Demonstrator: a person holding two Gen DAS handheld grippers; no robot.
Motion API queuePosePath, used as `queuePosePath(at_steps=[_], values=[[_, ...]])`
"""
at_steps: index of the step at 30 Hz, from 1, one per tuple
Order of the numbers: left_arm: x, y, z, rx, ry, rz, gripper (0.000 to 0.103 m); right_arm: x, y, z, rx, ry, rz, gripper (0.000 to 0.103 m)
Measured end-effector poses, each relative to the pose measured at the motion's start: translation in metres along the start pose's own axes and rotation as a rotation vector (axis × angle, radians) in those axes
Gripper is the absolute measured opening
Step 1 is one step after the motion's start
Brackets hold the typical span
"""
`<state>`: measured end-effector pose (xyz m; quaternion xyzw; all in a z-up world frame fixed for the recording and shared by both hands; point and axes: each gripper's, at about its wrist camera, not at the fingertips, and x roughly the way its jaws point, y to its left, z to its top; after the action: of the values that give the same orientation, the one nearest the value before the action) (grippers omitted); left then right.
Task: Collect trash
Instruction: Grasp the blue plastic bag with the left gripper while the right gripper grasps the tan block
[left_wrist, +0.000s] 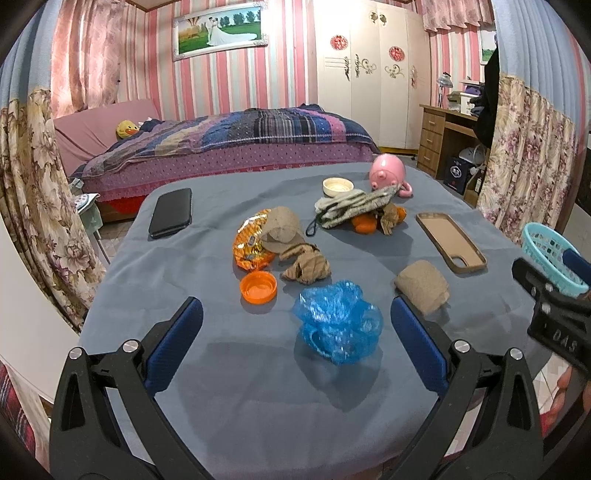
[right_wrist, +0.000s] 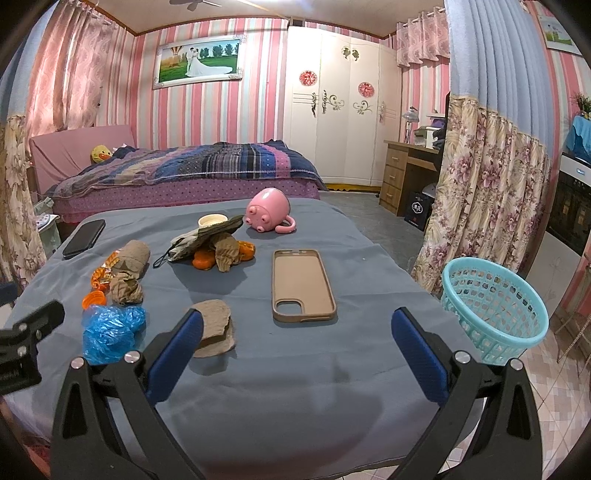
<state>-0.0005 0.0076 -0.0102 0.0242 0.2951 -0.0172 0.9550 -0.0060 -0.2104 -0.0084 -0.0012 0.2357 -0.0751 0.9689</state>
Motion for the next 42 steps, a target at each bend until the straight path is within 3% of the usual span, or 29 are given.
queuePosePath(at_steps=[4,11,17,21,23,25,27,33,37,42], values=[[0.006,0.004,-0.007,0.020,0.018,0.009,0.098,0.002,-0.004,-0.001,0.003,-0.005,-0.021,0.099],[0.025,0.017,-0.010,-0.038,0.061,-0.014,0.098,0.009,-0.011,-0.001,0.006,0.002,-0.071,0.099],[0.043,-0.009,-0.005,0.002,0.078,-0.060,0.098,0.023,-0.022,0.000,0.037,0.040,-0.103,0.099],[0.068,-0.018,-0.010,-0.013,0.152,-0.097,0.098,0.032,-0.028,0.001,0.053,0.064,-0.110,0.099],[0.078,-0.018,-0.013,-0.019,0.181,-0.089,0.089,0.036,-0.026,0.000,0.044,0.076,-0.117,0.099],[0.085,-0.017,-0.015,-0.022,0.211,-0.092,0.058,0.043,-0.023,-0.003,0.041,0.112,-0.096,0.099],[0.089,-0.014,-0.016,-0.032,0.237,-0.108,0.038,0.050,-0.019,-0.006,0.053,0.148,-0.059,0.099],[0.058,-0.005,-0.003,-0.017,0.163,-0.077,0.033,0.059,0.001,-0.010,0.056,0.188,0.058,0.099],[0.036,0.003,0.005,0.003,0.096,-0.034,0.033,0.074,0.027,-0.009,-0.003,0.221,0.084,0.099],[0.043,0.019,0.009,-0.038,0.130,0.017,0.033,0.091,0.054,-0.009,-0.054,0.244,0.137,0.099]])
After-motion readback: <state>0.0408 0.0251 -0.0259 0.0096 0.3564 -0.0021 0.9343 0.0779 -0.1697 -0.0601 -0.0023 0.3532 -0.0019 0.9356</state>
